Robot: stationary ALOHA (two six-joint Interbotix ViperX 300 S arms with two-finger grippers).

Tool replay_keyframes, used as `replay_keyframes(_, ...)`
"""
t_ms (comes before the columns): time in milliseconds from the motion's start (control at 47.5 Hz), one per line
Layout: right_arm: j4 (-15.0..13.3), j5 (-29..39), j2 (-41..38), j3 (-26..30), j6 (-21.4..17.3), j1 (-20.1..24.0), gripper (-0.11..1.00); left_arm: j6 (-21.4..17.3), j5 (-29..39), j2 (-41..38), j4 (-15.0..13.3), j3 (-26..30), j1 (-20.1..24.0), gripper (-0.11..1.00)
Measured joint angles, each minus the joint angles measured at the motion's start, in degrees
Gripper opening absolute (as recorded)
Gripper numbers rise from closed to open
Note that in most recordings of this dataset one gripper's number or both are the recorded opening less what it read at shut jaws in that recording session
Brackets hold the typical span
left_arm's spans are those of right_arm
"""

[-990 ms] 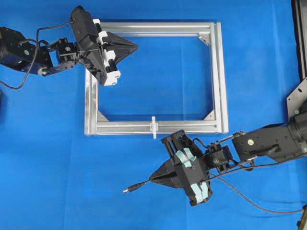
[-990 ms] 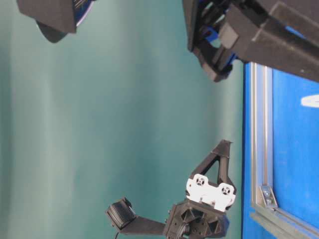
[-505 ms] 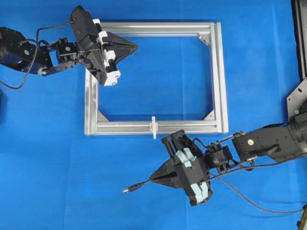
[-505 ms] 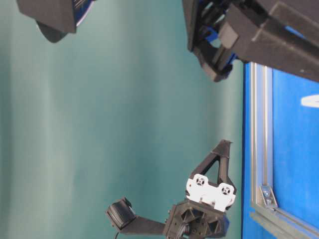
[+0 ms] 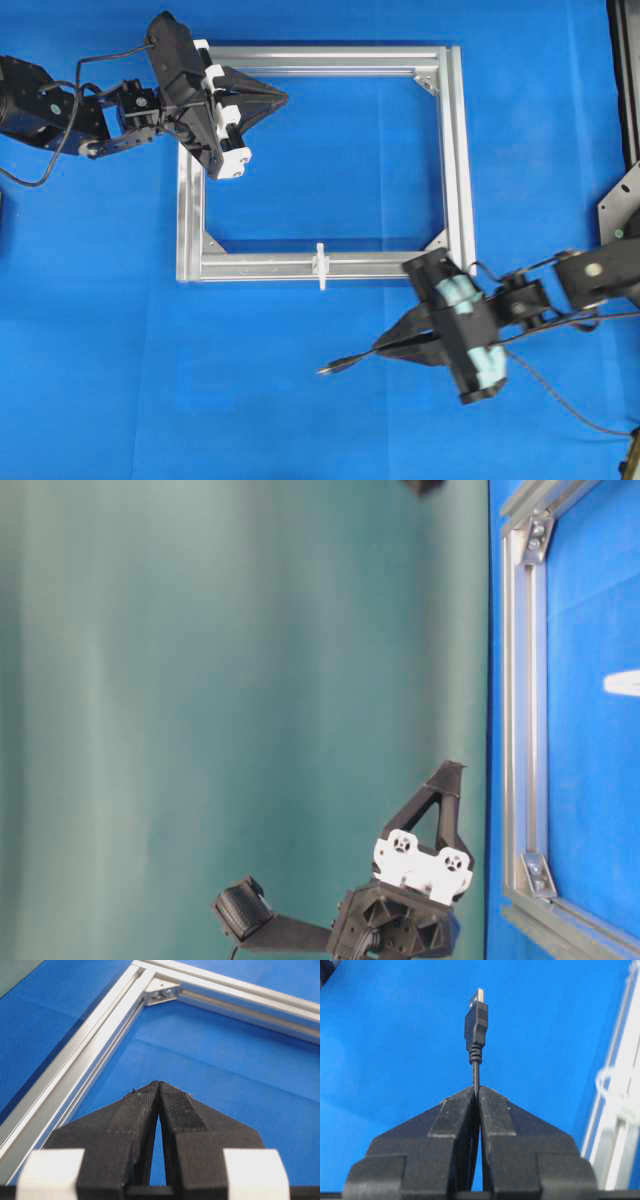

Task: Insert the wire through the string loop located in the center.
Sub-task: 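Lift the cable and carry it toward the white zip-tie loop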

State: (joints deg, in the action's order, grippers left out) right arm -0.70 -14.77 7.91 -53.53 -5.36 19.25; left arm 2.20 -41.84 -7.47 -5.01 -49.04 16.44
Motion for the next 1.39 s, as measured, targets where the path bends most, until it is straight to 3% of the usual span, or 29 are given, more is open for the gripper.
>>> replay_keyframes(232,2.02,0.0,6.24,-6.06,0.0,0.09,-0.02,0.0,0.09,-0.09,0.0,0.0,0.0,0.0)
replay_keyframes(653,2.37,0.0,6.24,-6.59,0.0,-1.14,-0.02,0.0,0.0,0.0,0.0,-0.09,0.0,0.0)
replay_keyframes(1137,2.46,0.0,3.96,-6.77,0.0,-12.13,-0.02,0.0,0.0,-0.09,0.09,-0.09,-0.09,0.0)
replay_keyframes(1390,2.46,-1.23,2.29,-6.77,0.0,-13.89,-0.02,0.0,0.0,-0.09,0.0,-0.09,-0.09,0.0)
